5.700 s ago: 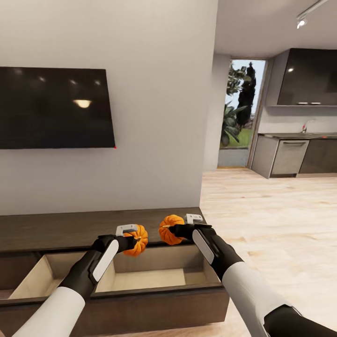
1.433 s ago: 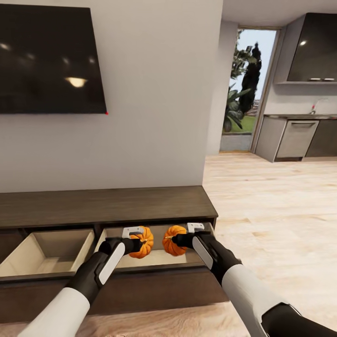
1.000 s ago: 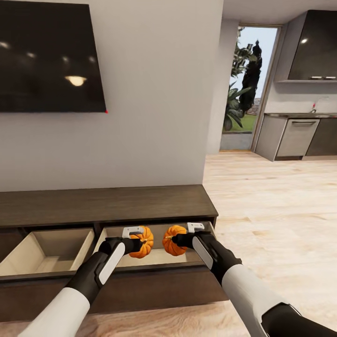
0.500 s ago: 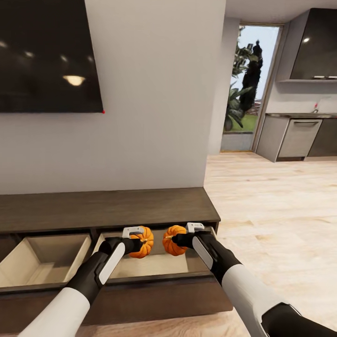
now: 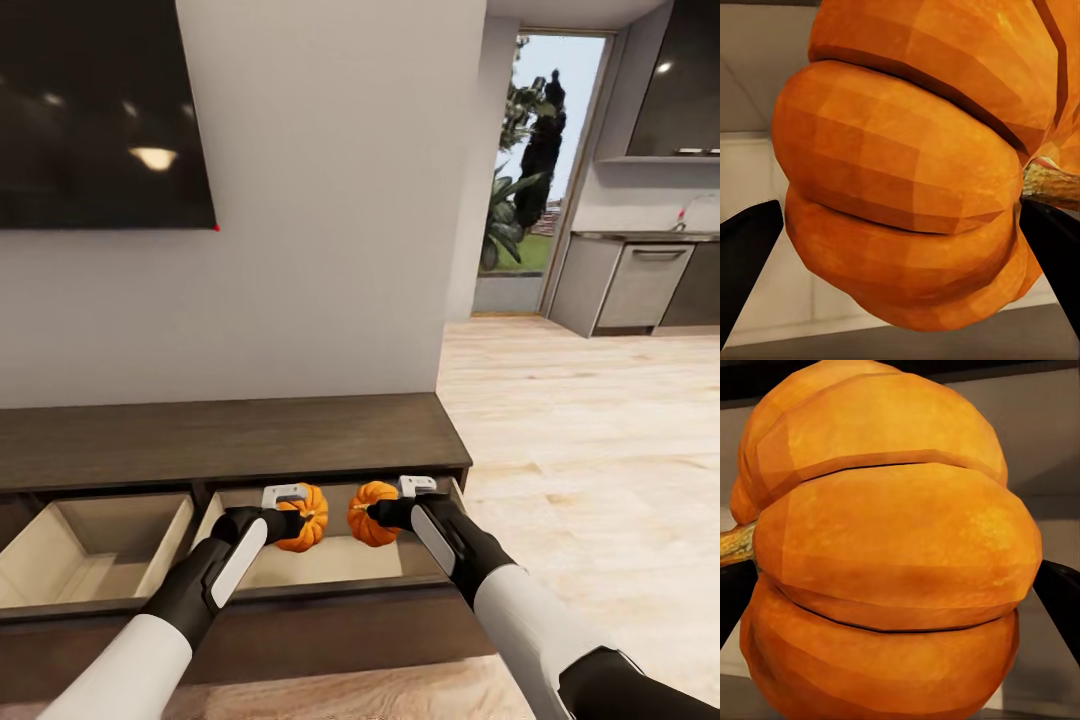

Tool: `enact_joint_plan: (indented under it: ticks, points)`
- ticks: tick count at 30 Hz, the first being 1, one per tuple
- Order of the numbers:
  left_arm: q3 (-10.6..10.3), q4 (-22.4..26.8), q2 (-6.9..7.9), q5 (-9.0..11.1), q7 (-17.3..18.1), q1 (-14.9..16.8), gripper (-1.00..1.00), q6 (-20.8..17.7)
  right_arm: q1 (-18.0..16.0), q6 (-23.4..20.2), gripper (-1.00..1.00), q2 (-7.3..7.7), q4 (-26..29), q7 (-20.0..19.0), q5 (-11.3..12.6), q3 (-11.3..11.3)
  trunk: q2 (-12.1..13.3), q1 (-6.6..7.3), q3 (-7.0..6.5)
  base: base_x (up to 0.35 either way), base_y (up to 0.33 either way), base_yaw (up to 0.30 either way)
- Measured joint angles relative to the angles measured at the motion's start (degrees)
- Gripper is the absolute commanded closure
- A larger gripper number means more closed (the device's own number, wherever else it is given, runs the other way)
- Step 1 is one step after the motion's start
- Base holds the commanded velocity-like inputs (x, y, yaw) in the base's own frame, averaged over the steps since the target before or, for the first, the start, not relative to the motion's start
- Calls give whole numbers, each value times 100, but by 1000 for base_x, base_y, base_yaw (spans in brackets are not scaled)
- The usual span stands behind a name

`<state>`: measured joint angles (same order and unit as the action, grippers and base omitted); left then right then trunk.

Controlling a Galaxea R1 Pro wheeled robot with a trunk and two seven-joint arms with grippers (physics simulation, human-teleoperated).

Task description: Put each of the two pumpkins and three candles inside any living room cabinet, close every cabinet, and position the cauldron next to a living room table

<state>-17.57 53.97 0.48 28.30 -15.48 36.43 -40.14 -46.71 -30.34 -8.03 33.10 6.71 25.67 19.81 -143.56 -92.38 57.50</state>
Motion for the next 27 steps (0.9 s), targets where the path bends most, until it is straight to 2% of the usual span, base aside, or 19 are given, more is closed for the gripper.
enact_joint_plan:
  ticks: [22,27]
  points:
    - [7,-9,0,-3,-5,0,100,-5,0,4,100,0,-4,0,-1,-2,-30,-57,488,0,0,0]
    - [18,-6,5,-62,-10,1,100,28,-1,58,100,0,-5,1,-5,1,-31,-56,488,0,0,0]
